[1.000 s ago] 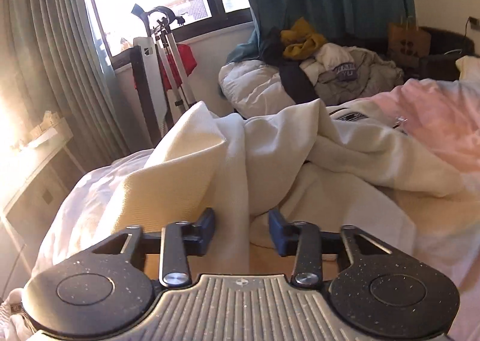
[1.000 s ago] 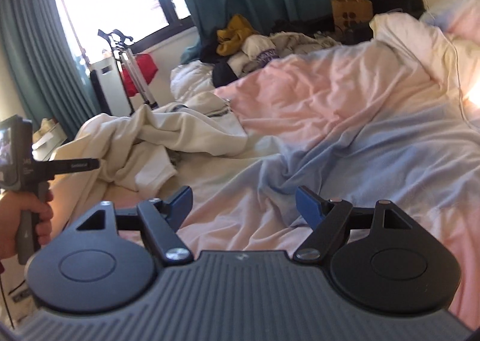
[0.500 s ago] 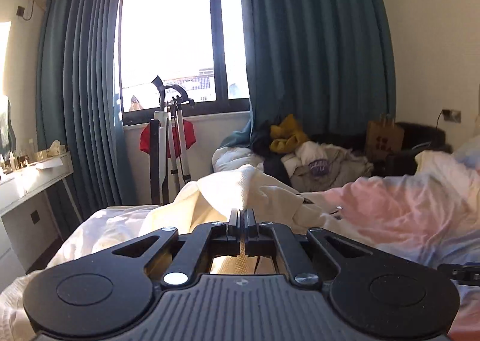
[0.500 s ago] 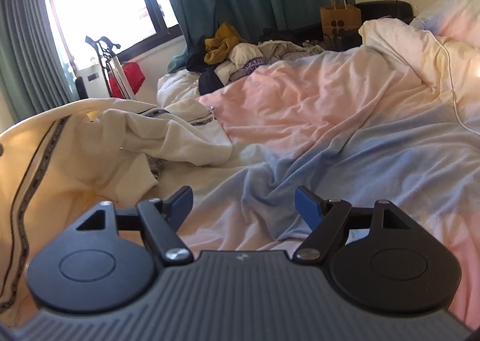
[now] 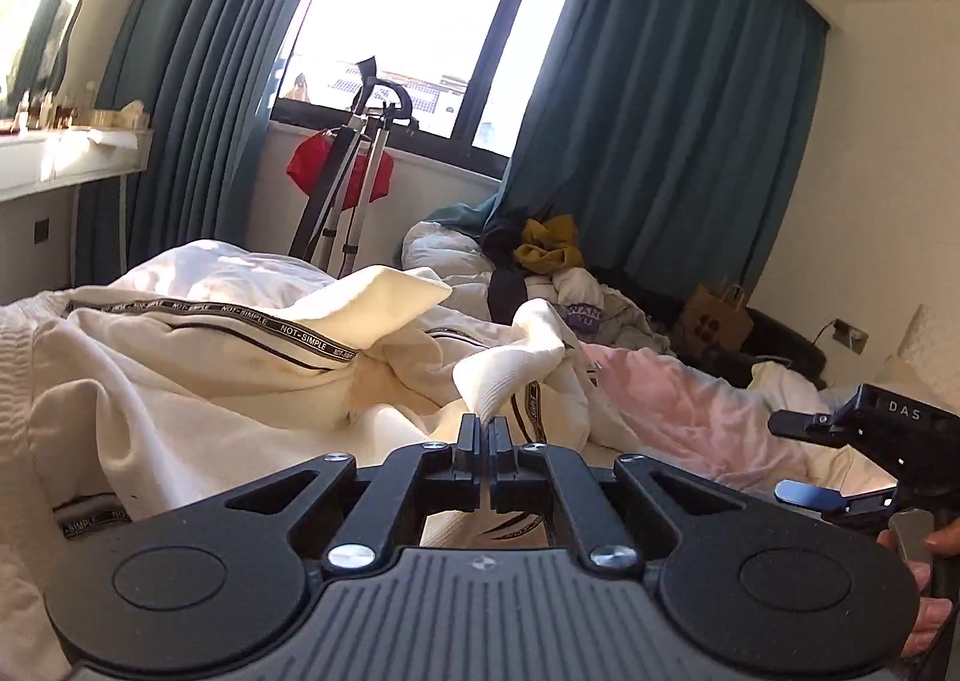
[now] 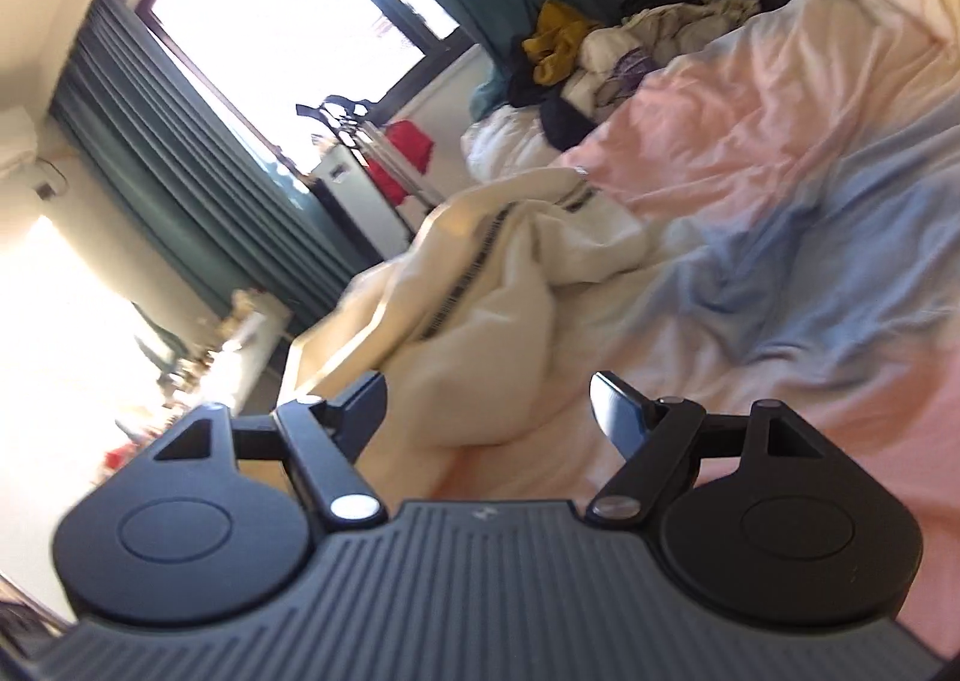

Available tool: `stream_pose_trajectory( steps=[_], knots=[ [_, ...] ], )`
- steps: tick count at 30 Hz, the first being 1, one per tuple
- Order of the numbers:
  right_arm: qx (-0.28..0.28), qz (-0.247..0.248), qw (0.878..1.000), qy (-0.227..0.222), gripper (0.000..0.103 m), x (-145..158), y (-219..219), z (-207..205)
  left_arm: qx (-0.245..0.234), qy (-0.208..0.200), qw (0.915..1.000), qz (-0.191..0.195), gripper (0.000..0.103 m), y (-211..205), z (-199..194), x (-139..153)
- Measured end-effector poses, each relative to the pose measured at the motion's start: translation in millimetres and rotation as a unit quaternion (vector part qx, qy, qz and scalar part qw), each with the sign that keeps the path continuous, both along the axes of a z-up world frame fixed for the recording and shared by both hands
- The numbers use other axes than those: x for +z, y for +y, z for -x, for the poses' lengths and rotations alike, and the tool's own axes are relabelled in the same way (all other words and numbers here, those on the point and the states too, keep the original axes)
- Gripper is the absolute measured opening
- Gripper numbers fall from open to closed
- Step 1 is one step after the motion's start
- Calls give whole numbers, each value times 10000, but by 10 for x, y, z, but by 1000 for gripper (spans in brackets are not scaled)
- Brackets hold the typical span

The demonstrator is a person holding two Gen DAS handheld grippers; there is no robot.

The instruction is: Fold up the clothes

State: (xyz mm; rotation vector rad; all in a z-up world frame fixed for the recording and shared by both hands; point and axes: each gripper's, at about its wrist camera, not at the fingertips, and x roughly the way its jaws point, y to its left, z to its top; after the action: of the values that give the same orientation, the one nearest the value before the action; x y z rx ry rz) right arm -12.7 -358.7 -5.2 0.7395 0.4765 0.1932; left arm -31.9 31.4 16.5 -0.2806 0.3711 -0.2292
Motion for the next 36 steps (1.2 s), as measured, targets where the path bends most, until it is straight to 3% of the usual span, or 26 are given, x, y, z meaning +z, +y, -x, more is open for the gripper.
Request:
stream_pose_trajectory(
  steps=[2, 4, 10, 18, 22, 25, 27, 31, 36],
  knots=[
    [85, -262, 9995, -135, 75, 111, 3, -160, 38, 8, 9997, 221, 2, 114, -46, -38],
    [-8, -380, 9993, -23, 73, 182, -5, -447, 151, 2, 9997, 179, 3, 171, -74, -83],
    [-469, -507, 9947, 755, 74, 115, 28, -1702, 284, 140, 9991, 271, 3, 316, -343, -229],
    [-770, 261, 9846, 1545, 74, -232, 387, -3273, 269, 279, 9983, 439, 3, 490, -815, -541],
    [-843, 746, 9762, 1854, 73, -419, 532, -3743, 76, 253, 9984, 504, 3, 517, -931, -675],
    [-1123, 1037, 9673, 2022, 59, -525, 544, -3859, -30, 225, 9981, 571, 3, 518, -1002, -749],
    [-1224, 1176, 9636, 2066, 37, -543, 523, -3886, -82, 225, 9978, 618, 3, 527, -1039, -784],
    [-1270, 1335, 9658, 1823, 27, -348, 453, -3728, -101, 205, 9972, 706, 3, 571, -1068, -796],
    [-1522, 1331, 9735, 1067, 23, 216, 130, -3172, -70, 98, 9969, 777, 3, 605, -1018, -720]
  ],
)
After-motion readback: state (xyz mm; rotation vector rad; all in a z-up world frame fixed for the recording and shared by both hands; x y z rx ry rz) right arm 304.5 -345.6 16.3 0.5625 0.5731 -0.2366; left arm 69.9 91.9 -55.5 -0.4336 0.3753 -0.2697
